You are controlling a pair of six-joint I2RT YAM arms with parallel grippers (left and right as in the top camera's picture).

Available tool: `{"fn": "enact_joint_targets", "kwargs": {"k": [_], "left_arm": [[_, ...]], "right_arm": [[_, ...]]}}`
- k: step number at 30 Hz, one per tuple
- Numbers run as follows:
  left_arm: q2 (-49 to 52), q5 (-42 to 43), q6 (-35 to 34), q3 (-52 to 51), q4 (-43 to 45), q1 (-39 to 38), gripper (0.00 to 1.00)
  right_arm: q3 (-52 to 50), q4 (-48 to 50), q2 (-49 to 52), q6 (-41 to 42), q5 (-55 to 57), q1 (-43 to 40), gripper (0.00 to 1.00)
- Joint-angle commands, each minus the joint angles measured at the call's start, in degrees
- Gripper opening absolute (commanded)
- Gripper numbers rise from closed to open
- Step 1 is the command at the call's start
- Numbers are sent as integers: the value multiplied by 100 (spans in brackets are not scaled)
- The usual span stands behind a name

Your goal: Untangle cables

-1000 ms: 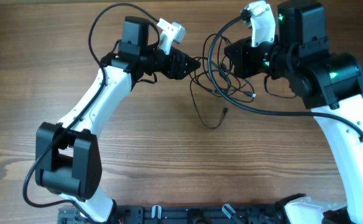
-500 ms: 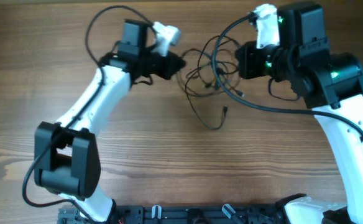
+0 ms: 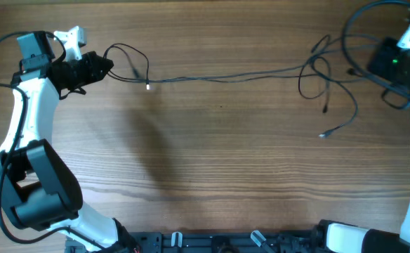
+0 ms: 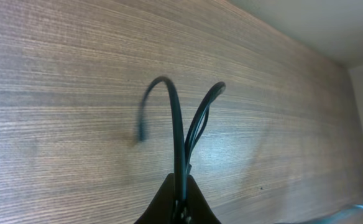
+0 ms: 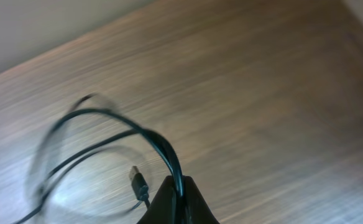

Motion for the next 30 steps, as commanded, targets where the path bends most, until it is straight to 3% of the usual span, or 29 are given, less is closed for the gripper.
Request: {"fn": "enact_joint_targets", "kwargs": {"k": [1,5,10,11,12,14,18,24,30], "left_arm": [[-188,107,-35,24,0,44,5],[-404,109,-37,24,-87,-46,5],[-553,111,-39,24,-251,-341,5],[-590,109,-39,24,-267,-415,5],[-629,109,-39,24,-275,-470,5],[-743,109,-37,24,-302,-595,5],[-1001,107,-162,24,-302,-933,6],[-1832,105,-820,26,-190,-1547,7],[-3421,-254,-1091,26,-164,-1729,17]], "right_arm": [[7,-79,149,-2,-168,-337,4],[-11,24,531,-389,-1209,46,4],[-11,920,787,-918,-1856,1569,4],[-11,997,787,-890,-1641,1764,13],[-11,962,793,-459,-1180,1838,67],[-11,798,859,-179,-752,1845,100],[-11,564,901,-1438,-1687,1845,100],[-343,503,1528,-678,-1620,1845,100],[-1095,1403,2603,-450,-2081,2175,100]]}}
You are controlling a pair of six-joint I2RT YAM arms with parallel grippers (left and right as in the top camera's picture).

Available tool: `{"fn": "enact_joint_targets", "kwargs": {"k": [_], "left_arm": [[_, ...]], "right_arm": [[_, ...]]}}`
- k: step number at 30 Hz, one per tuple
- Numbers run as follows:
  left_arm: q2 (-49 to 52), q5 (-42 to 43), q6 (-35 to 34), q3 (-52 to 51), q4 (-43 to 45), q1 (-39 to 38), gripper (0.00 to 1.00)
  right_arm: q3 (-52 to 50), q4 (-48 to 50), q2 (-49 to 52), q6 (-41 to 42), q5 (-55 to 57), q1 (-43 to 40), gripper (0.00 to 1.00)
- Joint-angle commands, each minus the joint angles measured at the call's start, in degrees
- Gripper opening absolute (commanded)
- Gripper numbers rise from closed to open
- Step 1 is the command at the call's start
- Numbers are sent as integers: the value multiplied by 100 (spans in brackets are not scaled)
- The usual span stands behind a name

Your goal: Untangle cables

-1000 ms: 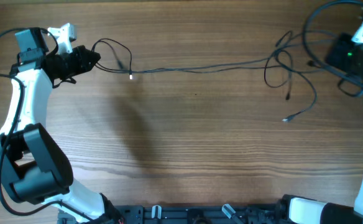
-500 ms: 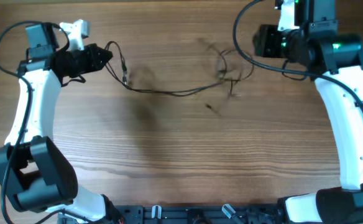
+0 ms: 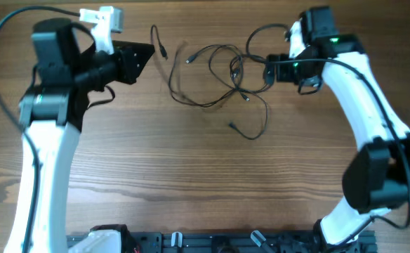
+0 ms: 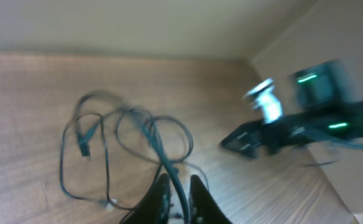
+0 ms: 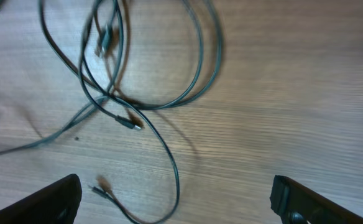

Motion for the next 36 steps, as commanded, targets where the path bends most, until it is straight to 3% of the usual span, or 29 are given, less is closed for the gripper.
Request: {"fn": "enact_joint_targets", "kwargs": {"k": [1,4,8,9,11,13,17,22,26,31,36], "left_arm": [[-817,-385,-212,26,-13,-26,18],[-1158,-533,-208,26,-116,-26,21],[-1163,-623,-208,26,-120,-26,23],[-1137,-706,-208,26,-118,-26,28],[-1095,-833,-208,26,-144,-26,50],[-1032,-909,-203,26,-267,-26,62],[-918,-1303,-184,26,-636,-26,71],[-863,-2308,-173,26,-1010,-26,72],[-699,-2758,507,24,-1147,-26,71],[-37,-2553,1853,24,-1283,-24,67],[326,-2494,1873,24,-1311,-22,68]], "right_arm": [[-234,435,302,50,-490,343,100],[-321,691,299,-828,-1283,675,100],[-321,697,299,-1161,-1853,999,100],[-319,702,299,-1327,-1904,1108,100],[-319,833,299,-1443,-1832,1296,100],[-319,1189,302,-1543,-1810,1486,100],[-319,1823,321,-1300,-1740,1637,100],[-319,2330,323,-623,-758,1897,100],[-317,2627,682,-164,-638,2041,100],[-315,3008,1283,20,-680,2343,100],[-280,3530,1657,63,-791,2385,100]]}}
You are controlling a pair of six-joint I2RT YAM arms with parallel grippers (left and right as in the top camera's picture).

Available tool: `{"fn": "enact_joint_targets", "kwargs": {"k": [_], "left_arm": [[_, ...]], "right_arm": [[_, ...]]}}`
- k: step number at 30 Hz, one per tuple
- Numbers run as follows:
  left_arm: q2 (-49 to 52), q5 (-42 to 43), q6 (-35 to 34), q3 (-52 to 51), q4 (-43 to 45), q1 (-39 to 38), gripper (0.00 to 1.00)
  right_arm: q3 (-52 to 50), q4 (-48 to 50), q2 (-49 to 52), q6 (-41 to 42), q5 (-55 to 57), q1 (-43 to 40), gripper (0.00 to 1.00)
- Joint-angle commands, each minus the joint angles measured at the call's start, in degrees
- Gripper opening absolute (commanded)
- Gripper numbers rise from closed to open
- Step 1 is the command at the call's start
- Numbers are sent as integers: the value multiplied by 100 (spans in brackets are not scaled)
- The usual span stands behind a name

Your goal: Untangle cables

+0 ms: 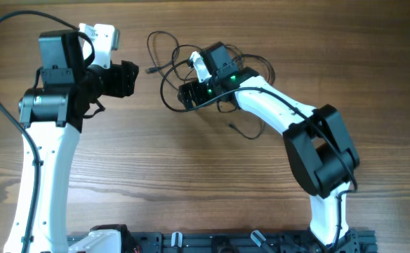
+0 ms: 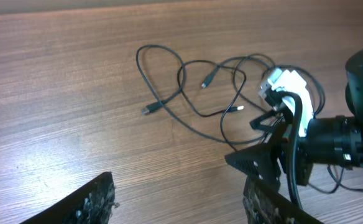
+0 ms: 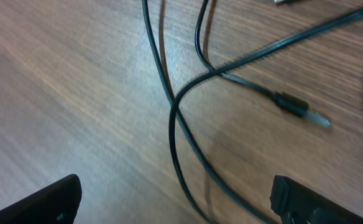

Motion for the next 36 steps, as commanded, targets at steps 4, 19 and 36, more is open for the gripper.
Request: {"fn": "enact_joint_targets", "kwargs": {"k": [4,19,36], "left_arm": [[109,295,118,26,-44,-22,68],[109,337,-33,26,-140,-22,80],[1952,2074,-13,20,284,-841,81]], "right_arm": [[59,640,402,-4,-136,-11,100],[544,79,420,358,-378,-133,4],[1829,-3928,-2994,343,1906,-1025,4]]}}
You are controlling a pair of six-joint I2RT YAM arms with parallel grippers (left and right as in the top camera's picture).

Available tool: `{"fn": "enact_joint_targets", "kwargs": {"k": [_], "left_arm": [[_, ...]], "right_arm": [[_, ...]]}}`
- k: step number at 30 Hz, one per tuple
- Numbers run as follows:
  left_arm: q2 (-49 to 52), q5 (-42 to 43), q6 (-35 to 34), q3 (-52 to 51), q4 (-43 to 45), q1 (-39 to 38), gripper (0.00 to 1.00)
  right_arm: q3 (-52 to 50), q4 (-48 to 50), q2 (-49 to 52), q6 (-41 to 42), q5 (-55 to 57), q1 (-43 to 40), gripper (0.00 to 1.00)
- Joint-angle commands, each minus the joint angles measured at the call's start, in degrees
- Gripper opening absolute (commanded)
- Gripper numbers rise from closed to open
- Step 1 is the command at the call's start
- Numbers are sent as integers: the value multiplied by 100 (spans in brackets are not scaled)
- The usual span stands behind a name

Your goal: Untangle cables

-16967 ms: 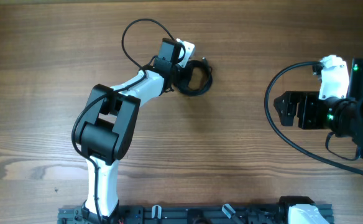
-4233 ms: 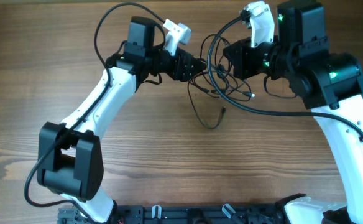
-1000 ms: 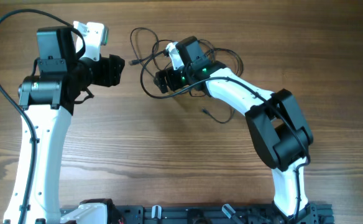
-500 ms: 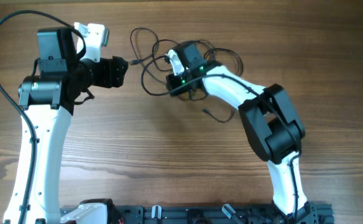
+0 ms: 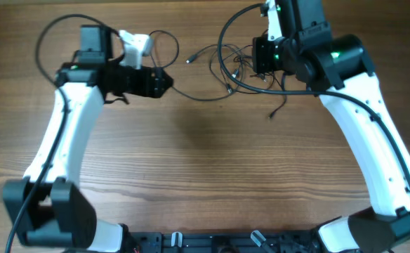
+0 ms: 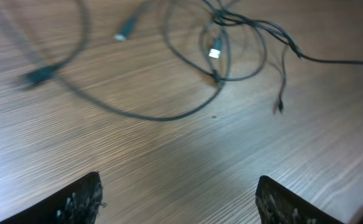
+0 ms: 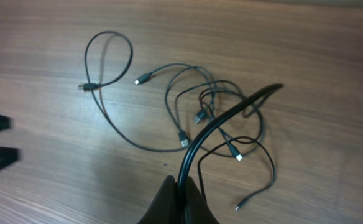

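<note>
Several thin black cables lie in a tangle (image 5: pixel 236 70) at the back middle of the table, also seen in the right wrist view as a tangle (image 7: pixel 212 106) and in the left wrist view as a tangle (image 6: pixel 231 43). My right gripper (image 5: pixel 260 55) hangs above it, shut on a black cable (image 7: pixel 219 121) that arcs up from the heap as a wide loop (image 5: pixel 220 53). The right gripper (image 7: pixel 181 193) shows no gap between its jaws. My left gripper (image 5: pixel 166 81) is open just left of the tangle. The left gripper (image 6: pixel 178 186) has nothing between its fingers.
One cable runs out of the heap to the left and ends in a loop (image 5: pixel 166 42) near the left arm, seen too as a loop (image 7: pixel 110 59). The wooden table (image 5: pixel 205 176) carries only the cables. The left fingers show at the right wrist view's left edge.
My right gripper was open and low at the heap's left side; now it is shut on a cable, higher and further right. My left gripper, still open, has moved right toward the tangle.
First both grippers were shut on cables, far apart, with a cable stretched across the table. Then the cables lay heaped at the back middle, the right gripper open. Later both were open, the right low over the heap. Now the right holds a cable loop up.
</note>
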Motion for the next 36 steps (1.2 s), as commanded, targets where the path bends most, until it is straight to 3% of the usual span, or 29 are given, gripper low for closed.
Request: {"fn": "enact_joint_targets", "kwargs": {"k": [1,6,12,15,19,21,24,27,32,36], "left_arm": [[466,417,-17,20,319,-629,81],[765,380,-35,20,1320,-1488,81],[898,55,-2,20,2750,-1926,87],[1222,44,468,20,3213,-2072,87],[1613,44,570,20,3244,-2181,74],[1690,31,570,20,3143,-2179,74],[1690,-197,568,20,3091,-2177,85],[1690,-197,568,20,2966,-2168,90],[1690,-197,570,20,2594,-2168,97],[1690,-195,568,20,2369,-2168,99]], "right_arm": [[39,-44,-310,66,328,-17,4],[39,-208,-750,144,219,-22,4],[39,-588,-1303,87,-479,-24,4],[39,-590,-1394,87,-570,-26,4],[63,-619,-1429,155,-197,-310,4],[114,-798,-1486,295,199,-634,4],[234,-1010,-1661,321,723,-1318,4],[494,-1062,-2092,120,765,-2194,4],[1137,-1025,-2522,-48,752,-2328,4],[1147,-1187,-2173,-160,903,-2328,4]]}}
